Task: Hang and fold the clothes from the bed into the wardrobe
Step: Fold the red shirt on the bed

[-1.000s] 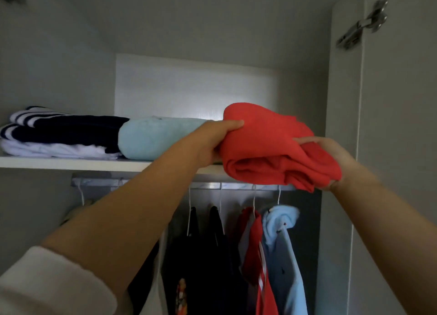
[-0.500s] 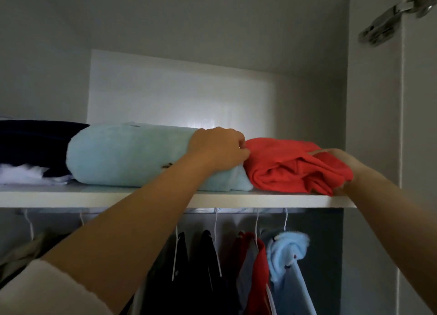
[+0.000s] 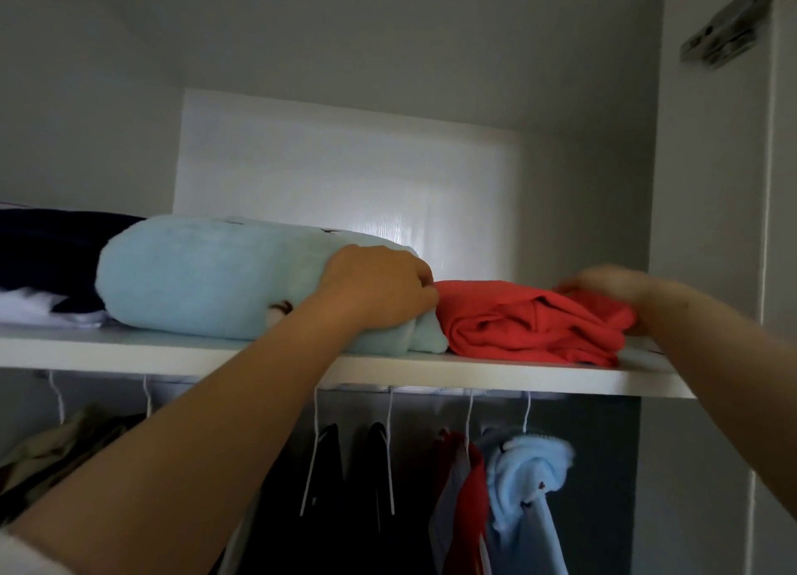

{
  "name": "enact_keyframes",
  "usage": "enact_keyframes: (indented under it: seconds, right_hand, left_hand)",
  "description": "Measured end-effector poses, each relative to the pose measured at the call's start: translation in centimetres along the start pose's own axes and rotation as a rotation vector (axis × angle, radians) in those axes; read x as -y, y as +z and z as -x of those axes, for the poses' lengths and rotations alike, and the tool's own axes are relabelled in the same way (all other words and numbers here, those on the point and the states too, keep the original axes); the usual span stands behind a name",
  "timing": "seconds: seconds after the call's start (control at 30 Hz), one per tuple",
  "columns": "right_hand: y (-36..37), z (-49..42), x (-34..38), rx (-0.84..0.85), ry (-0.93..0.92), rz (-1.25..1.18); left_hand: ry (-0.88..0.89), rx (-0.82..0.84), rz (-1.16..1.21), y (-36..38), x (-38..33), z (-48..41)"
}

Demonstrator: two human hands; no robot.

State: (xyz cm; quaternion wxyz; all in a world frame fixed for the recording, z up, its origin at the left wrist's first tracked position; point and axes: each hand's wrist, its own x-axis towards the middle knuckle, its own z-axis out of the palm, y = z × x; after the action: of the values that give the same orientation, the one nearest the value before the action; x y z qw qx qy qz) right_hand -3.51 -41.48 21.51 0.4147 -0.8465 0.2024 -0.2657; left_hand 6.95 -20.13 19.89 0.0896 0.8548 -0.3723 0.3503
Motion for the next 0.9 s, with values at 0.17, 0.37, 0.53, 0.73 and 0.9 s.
enact_keyframes:
  seconds: [0.17, 0.37, 0.53, 0.73, 0.9]
  right_hand:
    - [0.9, 3.0, 4.4, 0.119, -0.373, 0.410]
    - [4.1, 3.4, 2.5, 0.397, -0.271, 0.471]
    - [5.1, 2.0, 2.0, 0.406, -0.279, 0.471]
    - [5.6, 2.2, 1.5, 0.332, -0.260, 0.480]
    - [6.0, 3.5, 1.5, 0.160, -0.304, 0.488]
  left_hand:
    - [-0.021, -0.010, -0.006, 0.1, -0.1, 0.0]
    - [-0.029, 0.011, 0.018, 0.5, 0.1, -0.1]
    - [-0.039, 0.028, -0.004, 0.7, 0.1, -0.2]
    - [-0.002, 0.050, -0.050, 0.1, -0.5, 0.5]
    - [0.050, 0.013, -0.015, -0.1, -0.5, 1.4]
